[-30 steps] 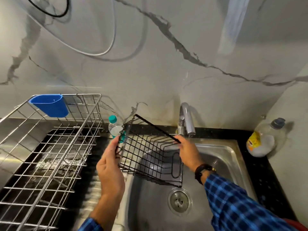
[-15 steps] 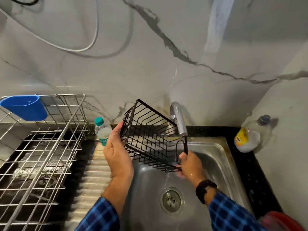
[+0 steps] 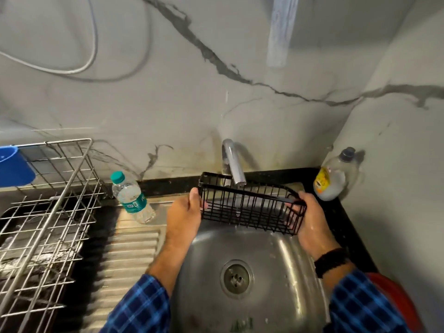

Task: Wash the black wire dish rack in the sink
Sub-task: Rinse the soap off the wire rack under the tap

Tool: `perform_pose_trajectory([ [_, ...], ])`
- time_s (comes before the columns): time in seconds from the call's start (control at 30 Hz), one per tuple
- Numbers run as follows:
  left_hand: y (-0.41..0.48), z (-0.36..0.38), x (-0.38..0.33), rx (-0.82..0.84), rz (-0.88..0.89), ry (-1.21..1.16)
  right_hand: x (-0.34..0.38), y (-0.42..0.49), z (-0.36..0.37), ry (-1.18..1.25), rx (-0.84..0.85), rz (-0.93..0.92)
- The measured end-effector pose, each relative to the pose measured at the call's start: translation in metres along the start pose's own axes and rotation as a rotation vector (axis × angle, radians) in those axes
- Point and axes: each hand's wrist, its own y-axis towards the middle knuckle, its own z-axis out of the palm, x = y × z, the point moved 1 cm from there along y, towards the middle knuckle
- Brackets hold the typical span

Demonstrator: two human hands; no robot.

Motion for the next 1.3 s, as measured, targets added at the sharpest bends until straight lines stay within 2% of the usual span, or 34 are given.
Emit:
perform_pose_trajectory([
  [0.07,-0.001,0.012,0.005,-0.009,0.001,-0.027,0.003,-0.008,-0.008,-0.072,0.015,-0.137],
  [0.2,0.002,0.028,0.01,-0.077,0.046,0.023,0.009,-0.029,-0.023,-0.426,-0.014,-0.448],
  [0.27,0.007,0.034,0.014,-0.029,-0.006,-0.074,0.013,-0.039,-0.027,-0.386,-0.025,-0.513],
  [0.3,0.01,0.038,0.015,0.045,-0.09,-0.206,0.018,-0.046,-0.027,-0.361,-0.027,-0.547],
  [0.4,0.017,0.04,0.01,0.392,-0.535,-0.622,0.025,-0.053,-0.041,-0.364,-0.03,-0.643],
  [0.47,0.016,0.039,0.005,0.565,-0.683,-0.667,0.024,-0.05,-0.053,-0.377,-0.041,-0.641],
  [0.57,0.012,0.049,-0.006,0.607,-0.608,-0.637,0.022,-0.047,-0.063,-0.45,-0.044,-0.632],
  [0.7,0.004,0.071,-0.026,0.457,-0.567,-0.701,0.02,-0.043,-0.071,-0.422,-0.147,-0.605],
  [0.87,-0.002,0.085,-0.031,0.239,-0.359,-0.511,0.021,-0.043,-0.075,-0.363,-0.214,-0.633],
  [1.0,0.0,0.092,-0.039,0.153,-0.269,-0.479,0.022,-0.04,-0.075,-0.26,-0.198,-0.621],
  [1.1,0.002,0.093,-0.036,0.087,-0.254,-0.448,0.017,-0.035,-0.078,-0.286,-0.17,-0.62],
  [1.17,0.004,0.092,-0.036,0.119,-0.303,-0.462,0.014,-0.034,-0.079,-0.313,-0.147,-0.637],
  [1.2,0.004,0.091,-0.039,0.192,-0.366,-0.525,0.014,-0.033,-0.079,-0.318,-0.137,-0.659],
  [1.3,0.001,0.078,-0.043,0.531,-0.577,-0.817,0.016,-0.033,-0.078,-0.372,-0.105,-0.706],
])
